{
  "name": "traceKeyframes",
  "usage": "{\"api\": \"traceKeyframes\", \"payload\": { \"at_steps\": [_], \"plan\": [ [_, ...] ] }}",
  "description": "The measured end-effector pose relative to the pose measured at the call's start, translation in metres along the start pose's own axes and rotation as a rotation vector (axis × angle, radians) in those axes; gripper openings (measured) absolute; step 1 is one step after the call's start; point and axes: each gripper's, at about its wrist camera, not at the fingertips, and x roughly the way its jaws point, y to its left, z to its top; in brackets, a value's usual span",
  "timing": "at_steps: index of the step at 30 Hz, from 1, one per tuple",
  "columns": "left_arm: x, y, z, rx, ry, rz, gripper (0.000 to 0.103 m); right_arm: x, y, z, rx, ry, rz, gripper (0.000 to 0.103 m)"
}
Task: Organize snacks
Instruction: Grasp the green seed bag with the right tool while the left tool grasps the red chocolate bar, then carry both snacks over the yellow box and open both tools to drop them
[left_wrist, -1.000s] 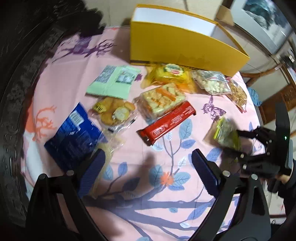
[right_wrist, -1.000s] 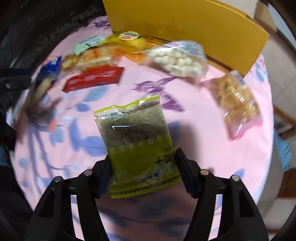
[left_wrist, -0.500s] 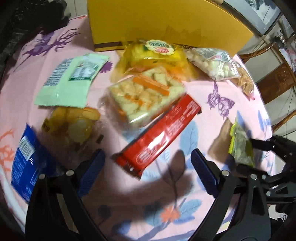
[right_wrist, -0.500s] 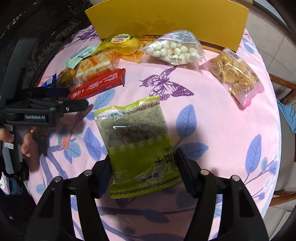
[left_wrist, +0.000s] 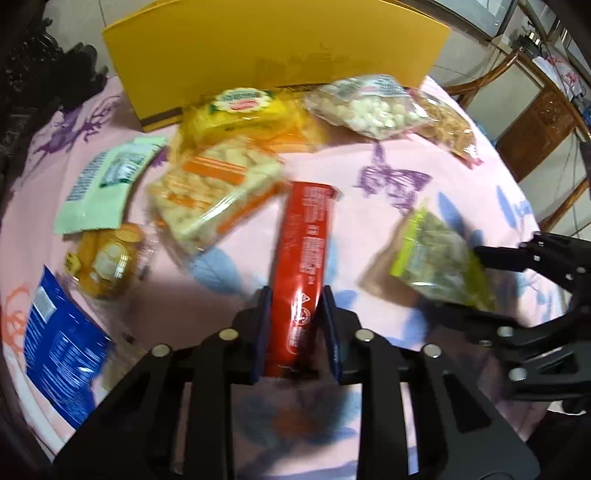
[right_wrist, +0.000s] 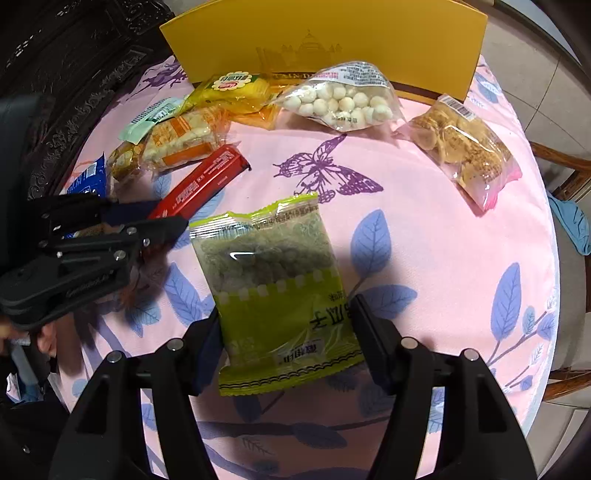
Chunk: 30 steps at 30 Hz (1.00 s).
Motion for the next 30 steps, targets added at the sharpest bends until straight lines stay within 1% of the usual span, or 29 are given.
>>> {"api": "traceKeyframes", "payload": {
  "at_steps": [2,5,7,9,12,21,26,30],
  "plan": [
    [0.0,-0.006,-0.003,-0.007,-0.002,-0.002,0.023,0.0,0.003,-0.001,-0.019,-0.009,-0.025,0.065],
    [-0.003,-0.004,-0.004,-0.06,-0.013,-0.019,0.023,-0.005,0.004,-0.001,0.004,-0.037,-0.04,0.062],
    [-0.008,-0.005,-0.005,-0.066,-0.028,-0.026,0.023,-0.012,0.005,0.0,0.008,-0.066,-0.045,0.062],
    [-0.014,-0.006,-0.003,-0.071,-0.041,-0.03,0.023,-0.017,0.006,0.002,0.007,-0.076,-0.048,0.062],
    [-0.027,-0.006,-0.005,-0.082,-0.069,-0.036,0.023,-0.025,0.006,0.006,0.012,-0.093,-0.051,0.062],
    [-0.068,-0.004,0.007,-0.109,-0.143,-0.044,0.023,-0.054,0.01,0.019,0.016,-0.155,-0.063,0.062],
    [-0.092,-0.004,0.015,-0.122,-0.183,-0.024,0.023,-0.073,0.009,0.029,0.029,-0.192,-0.068,0.062],
    [-0.109,-0.004,0.033,-0.109,-0.234,0.003,0.023,-0.085,0.01,0.046,0.007,-0.229,-0.085,0.062]
  ]
}}
